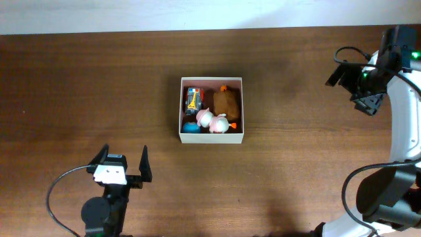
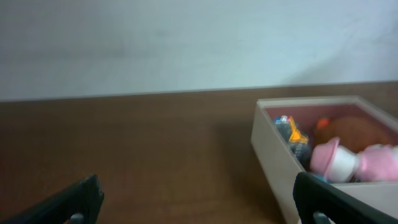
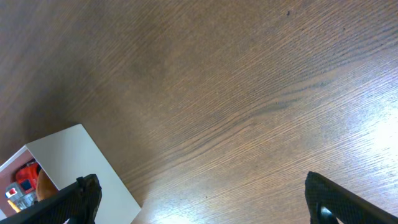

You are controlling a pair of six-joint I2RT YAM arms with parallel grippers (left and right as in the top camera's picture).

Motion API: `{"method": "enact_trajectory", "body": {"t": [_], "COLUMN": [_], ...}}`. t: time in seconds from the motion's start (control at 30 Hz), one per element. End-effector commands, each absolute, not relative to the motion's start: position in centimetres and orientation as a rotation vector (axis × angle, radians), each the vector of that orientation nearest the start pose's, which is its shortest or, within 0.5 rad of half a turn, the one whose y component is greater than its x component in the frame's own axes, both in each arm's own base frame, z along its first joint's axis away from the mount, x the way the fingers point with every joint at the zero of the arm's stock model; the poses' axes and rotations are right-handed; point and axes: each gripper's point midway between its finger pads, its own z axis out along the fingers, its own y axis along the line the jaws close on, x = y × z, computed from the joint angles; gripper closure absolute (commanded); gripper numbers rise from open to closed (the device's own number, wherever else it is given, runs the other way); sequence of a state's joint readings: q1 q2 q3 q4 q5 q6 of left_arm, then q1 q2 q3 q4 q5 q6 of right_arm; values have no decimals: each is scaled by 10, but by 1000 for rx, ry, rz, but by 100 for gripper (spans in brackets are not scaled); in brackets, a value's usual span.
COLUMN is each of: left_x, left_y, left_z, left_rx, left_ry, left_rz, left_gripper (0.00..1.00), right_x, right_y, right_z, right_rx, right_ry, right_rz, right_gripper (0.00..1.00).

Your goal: Pack container

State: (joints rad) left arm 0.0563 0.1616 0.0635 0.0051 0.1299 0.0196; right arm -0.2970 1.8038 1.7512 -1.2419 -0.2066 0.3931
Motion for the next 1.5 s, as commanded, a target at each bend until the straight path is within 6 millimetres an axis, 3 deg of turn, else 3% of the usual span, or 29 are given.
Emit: {"method": "enact_trajectory", "body": {"t": [0.0,0.1,0.23,1.2,1.3,1.47], "left_x": [250,244,243,243,243,243], "left_y": [2,8,8,8,8,8], "left_z": [158,144,156,156,156,156], "left_rx": [29,2,4,4,4,4], "left_ry": [1685,1737,1686,1687,1687,1687], "left_rz": [10,37,37,38,38,38], "left_gripper": [0,0,0,0,1,0], "right_x": [389,389,389,389,387,368], "right_y": [-82,-82,-82,-80,-70,-30], "right_z": [185,185,185,185,205,273], "right_rx": [931,931,930,924,871,671], "right_ry": [2703,2704,2703,2705,2670,2540], "right_rz": [304,304,304,304,308,337], "right_gripper": [1,1,2,1,1,1]}}
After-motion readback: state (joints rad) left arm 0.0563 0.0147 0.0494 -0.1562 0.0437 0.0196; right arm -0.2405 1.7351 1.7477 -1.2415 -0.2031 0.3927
